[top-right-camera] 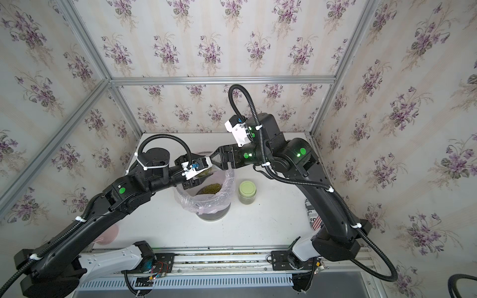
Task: Empty moldy mung beans from jars
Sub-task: Unscrew the lid from the jar.
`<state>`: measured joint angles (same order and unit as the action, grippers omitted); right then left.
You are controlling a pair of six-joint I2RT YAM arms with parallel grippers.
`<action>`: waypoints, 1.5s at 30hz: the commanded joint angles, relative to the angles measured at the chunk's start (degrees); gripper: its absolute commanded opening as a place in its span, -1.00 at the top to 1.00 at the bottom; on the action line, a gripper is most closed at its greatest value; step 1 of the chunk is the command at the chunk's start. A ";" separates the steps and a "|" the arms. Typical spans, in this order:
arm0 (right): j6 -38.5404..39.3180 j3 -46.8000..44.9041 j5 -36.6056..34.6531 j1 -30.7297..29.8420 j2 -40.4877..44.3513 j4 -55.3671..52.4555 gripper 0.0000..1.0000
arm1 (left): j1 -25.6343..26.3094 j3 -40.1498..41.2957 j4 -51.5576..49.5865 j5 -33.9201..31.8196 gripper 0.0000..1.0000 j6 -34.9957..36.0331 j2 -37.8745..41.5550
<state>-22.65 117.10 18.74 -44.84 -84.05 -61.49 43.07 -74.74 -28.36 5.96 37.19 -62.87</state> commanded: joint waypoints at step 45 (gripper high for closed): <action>35.09 -19.25 18.89 -0.16 12.77 22.15 0.13 | 0.07 -1.51 1.03 2.15 0.17 -0.19 -1.07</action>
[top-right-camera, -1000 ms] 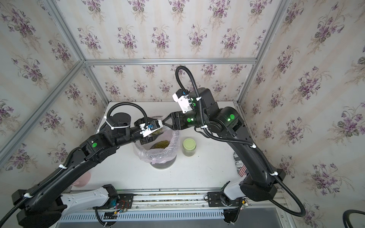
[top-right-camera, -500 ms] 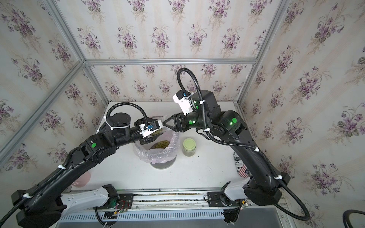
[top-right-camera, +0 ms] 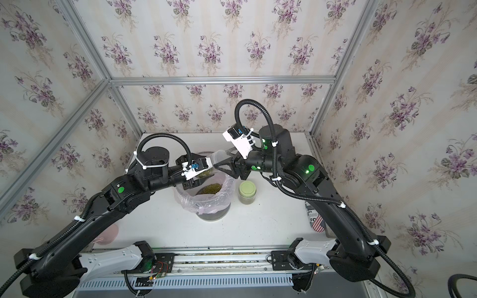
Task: Empty moldy mung beans from jars
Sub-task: Unscrew the lid from the jar.
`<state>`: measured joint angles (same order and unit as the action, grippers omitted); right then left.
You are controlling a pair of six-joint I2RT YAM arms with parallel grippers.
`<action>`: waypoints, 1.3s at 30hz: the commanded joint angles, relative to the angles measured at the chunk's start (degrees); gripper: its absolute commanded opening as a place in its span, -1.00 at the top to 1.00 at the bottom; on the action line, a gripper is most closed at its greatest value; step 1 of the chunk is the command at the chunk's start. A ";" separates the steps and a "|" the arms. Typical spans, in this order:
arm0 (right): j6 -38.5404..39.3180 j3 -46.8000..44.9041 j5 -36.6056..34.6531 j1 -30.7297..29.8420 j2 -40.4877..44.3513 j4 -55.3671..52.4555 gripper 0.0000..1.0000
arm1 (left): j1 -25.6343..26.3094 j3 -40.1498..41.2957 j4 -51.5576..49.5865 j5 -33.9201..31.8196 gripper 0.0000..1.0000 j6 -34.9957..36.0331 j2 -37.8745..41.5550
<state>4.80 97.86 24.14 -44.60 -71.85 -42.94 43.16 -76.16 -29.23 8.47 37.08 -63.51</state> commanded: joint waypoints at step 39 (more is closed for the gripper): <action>9.26 5.48 -1.32 8.39 0.43 2.99 0.23 | 0.00 -0.76 1.99 -2.50 0.21 0.17 0.49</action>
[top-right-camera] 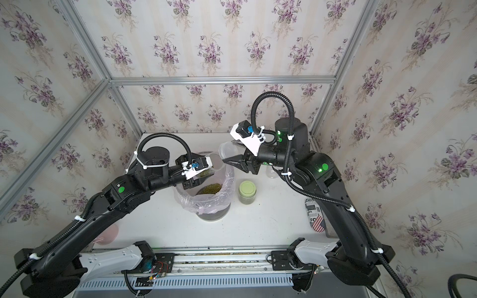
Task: Empty moldy mung beans from jars
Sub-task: Unscrew the lid from the jar.
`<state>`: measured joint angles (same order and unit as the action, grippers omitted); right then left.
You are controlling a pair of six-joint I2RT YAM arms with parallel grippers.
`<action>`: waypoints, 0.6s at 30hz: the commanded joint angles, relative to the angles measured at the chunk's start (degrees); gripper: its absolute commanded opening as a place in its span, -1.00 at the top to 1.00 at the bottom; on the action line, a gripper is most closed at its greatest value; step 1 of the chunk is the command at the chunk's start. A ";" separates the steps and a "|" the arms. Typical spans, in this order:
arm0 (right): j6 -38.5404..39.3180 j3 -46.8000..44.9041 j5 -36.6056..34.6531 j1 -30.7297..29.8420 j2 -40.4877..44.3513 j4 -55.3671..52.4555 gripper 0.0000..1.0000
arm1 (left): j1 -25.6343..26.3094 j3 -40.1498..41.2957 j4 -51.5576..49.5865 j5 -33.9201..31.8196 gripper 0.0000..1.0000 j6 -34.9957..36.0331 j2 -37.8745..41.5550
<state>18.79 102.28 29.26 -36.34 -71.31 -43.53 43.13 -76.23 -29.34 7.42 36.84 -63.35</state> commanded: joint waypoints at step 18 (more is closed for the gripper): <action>-24.31 15.10 -40.14 4.61 -12.95 -12.12 0.25 | 0.02 -2.55 2.15 -11.61 0.20 -0.23 2.18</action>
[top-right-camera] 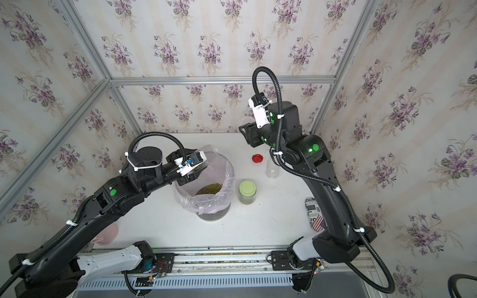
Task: Empty moldy mung beans from jars
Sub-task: Unscrew the lid from the jar, then place the lid at the center of the board.
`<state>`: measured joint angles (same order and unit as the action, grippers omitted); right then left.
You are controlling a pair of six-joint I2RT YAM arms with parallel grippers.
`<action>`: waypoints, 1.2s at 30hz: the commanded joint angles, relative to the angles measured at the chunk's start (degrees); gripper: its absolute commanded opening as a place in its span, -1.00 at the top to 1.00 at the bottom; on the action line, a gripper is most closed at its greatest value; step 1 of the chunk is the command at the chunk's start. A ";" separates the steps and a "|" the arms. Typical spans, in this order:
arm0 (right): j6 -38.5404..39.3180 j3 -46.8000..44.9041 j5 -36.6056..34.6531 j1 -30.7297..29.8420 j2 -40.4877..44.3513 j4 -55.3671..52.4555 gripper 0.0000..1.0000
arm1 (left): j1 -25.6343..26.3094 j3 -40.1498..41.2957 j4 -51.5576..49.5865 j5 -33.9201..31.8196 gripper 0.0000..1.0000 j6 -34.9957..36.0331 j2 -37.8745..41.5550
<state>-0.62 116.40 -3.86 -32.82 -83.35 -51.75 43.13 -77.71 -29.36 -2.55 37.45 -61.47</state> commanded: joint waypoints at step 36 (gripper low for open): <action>-18.98 -29.56 3.83 35.85 -7.88 11.77 0.26 | 0.03 -1.73 -0.18 -7.91 0.16 -4.07 1.62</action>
<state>-16.99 88.27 -0.01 1.63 -90.83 -42.50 43.16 -79.44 -30.96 -9.76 33.85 -60.05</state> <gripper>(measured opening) 0.573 0.627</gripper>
